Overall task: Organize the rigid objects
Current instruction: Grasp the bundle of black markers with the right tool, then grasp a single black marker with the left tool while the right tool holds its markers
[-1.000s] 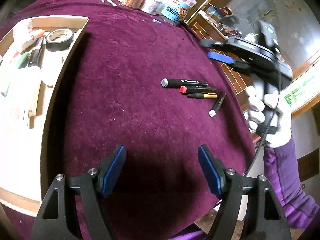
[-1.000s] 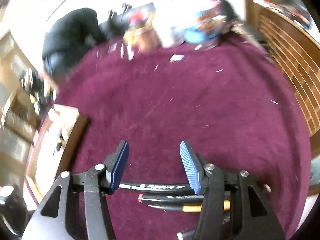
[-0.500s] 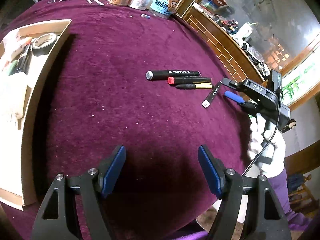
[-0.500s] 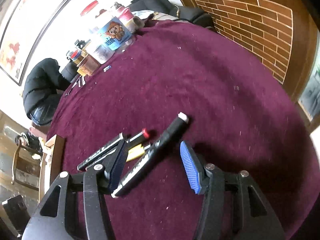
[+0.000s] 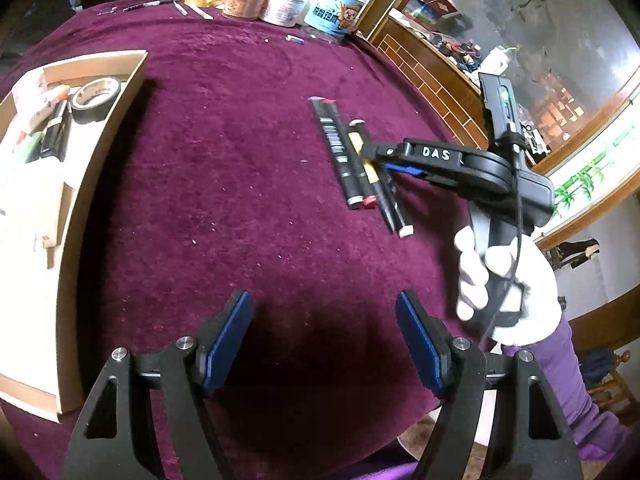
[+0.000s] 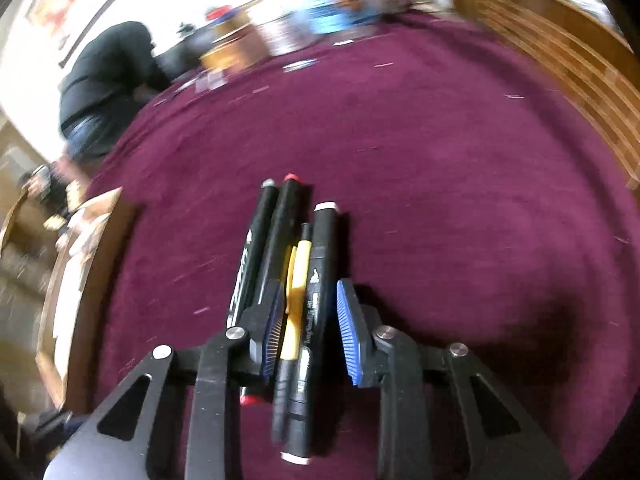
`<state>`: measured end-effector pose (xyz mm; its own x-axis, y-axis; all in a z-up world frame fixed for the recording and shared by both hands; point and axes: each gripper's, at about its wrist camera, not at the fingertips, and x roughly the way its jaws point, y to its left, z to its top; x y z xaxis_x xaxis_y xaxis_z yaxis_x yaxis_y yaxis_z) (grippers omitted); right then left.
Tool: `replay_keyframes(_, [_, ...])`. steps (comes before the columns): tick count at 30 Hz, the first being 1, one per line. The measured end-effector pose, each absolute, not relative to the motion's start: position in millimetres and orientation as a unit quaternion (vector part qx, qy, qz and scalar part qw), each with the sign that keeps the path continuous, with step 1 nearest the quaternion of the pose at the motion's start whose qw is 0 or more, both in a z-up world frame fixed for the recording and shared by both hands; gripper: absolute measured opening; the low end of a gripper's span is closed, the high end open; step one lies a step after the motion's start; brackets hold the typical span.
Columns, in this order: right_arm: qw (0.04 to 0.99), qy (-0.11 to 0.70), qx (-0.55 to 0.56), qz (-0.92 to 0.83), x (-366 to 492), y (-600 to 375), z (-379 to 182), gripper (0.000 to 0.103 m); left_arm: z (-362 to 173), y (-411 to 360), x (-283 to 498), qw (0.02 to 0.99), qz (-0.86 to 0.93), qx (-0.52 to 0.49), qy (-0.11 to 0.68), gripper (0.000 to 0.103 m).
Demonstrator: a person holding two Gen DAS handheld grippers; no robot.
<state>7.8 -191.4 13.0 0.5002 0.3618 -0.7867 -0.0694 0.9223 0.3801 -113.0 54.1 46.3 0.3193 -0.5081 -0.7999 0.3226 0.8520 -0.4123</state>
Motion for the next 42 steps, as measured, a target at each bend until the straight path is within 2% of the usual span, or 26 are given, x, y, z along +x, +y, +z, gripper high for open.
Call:
replay_keyframes(6, [0.87, 0.442, 0.184, 0.117, 7, -217, 20, 0.025, 48, 58, -98, 0.812, -0.243, -0.084, 0.525, 0.069])
replay_keyframes(9, [0.888, 0.412, 0.175, 0.103, 5, -225, 17, 0.029, 50, 54, -85, 0.819, -0.227, -0.075, 0.522, 0.069])
replay_keyframes(12, [0.879, 0.415, 0.211, 0.099, 7, -234, 4, 0.03, 46, 54, -67, 0.815, -0.216, -0.095, 0.529, 0.069])
replay_keyframes(14, [0.884, 0.395, 0.23, 0.094, 2, -243, 8, 0.041, 43, 54, -54, 0.814, -0.207, -0.104, 0.533, 0.069])
replay_keyframes(15, [0.882, 0.397, 0.237, 0.094, 2, -246, 7, 0.043, 41, 53, -50, 0.816, -0.201, -0.105, 0.532, 0.069])
replay_keyframes(20, [0.876, 0.4, 0.248, 0.101, 4, -248, 6, 0.044, 33, 46, -27, 0.822, -0.176, -0.099, 0.532, 0.069])
replay_keyframes(28, [0.872, 0.401, 0.259, 0.111, 5, -251, 2, 0.044, 19, 11, -6, 0.841, -0.145, -0.008, 0.521, 0.07])
replay_keyframes(36, [0.866, 0.4, 0.276, 0.118, 5, -255, 0, 0.044, 16, 14, -5, 0.844, -0.126, 0.036, 0.52, 0.069])
replay_keyframes(38, [0.864, 0.399, 0.283, 0.121, 6, -257, 0, 0.045, 16, 18, -6, 0.848, -0.115, 0.046, 0.516, 0.062])
replay_keyframes(42, [0.86, 0.398, 0.292, 0.126, 6, -259, -1, 0.045, 16, 25, -8, 0.849, -0.111, 0.046, 0.515, 0.061])
